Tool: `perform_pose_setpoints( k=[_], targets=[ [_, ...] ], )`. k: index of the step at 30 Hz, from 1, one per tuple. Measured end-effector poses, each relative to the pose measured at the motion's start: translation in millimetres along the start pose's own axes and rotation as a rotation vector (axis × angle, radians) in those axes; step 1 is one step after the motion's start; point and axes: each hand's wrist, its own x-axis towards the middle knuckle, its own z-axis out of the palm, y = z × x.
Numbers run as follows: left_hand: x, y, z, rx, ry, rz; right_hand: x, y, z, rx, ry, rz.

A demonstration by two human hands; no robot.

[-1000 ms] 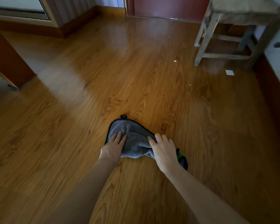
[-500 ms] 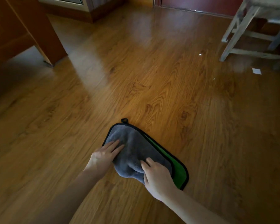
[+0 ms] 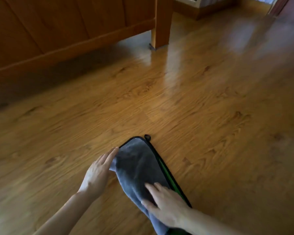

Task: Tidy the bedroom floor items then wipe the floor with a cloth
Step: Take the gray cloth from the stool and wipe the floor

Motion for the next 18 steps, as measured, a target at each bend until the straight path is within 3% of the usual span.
perform_pose_setpoints(
  k=[2,4,7,9,15,18],
  targets=[
    [-18,2,7,-0.065,0.078,-0.116,9,17,-22,-0.083,0.04,-0.095],
    [-32,8,12,-0.149,0.127,-0.202,26,32,-52,-0.114,0.085,-0.06],
    [-50,26,23,-0.324,0.231,-0.444,45,46,-81,-0.289,-0.002,-0.13],
    [-61,39,32,-0.444,0.215,-0.587,51,51,-85,-0.369,-0.031,-0.173],
    [-72,70,62,-0.607,0.122,-0.62,41,64,-44,-0.338,-0.084,-0.272],
    [-69,80,66,-0.707,0.022,-0.669,31,72,-32,-0.347,-0.245,-0.286]
  ],
)
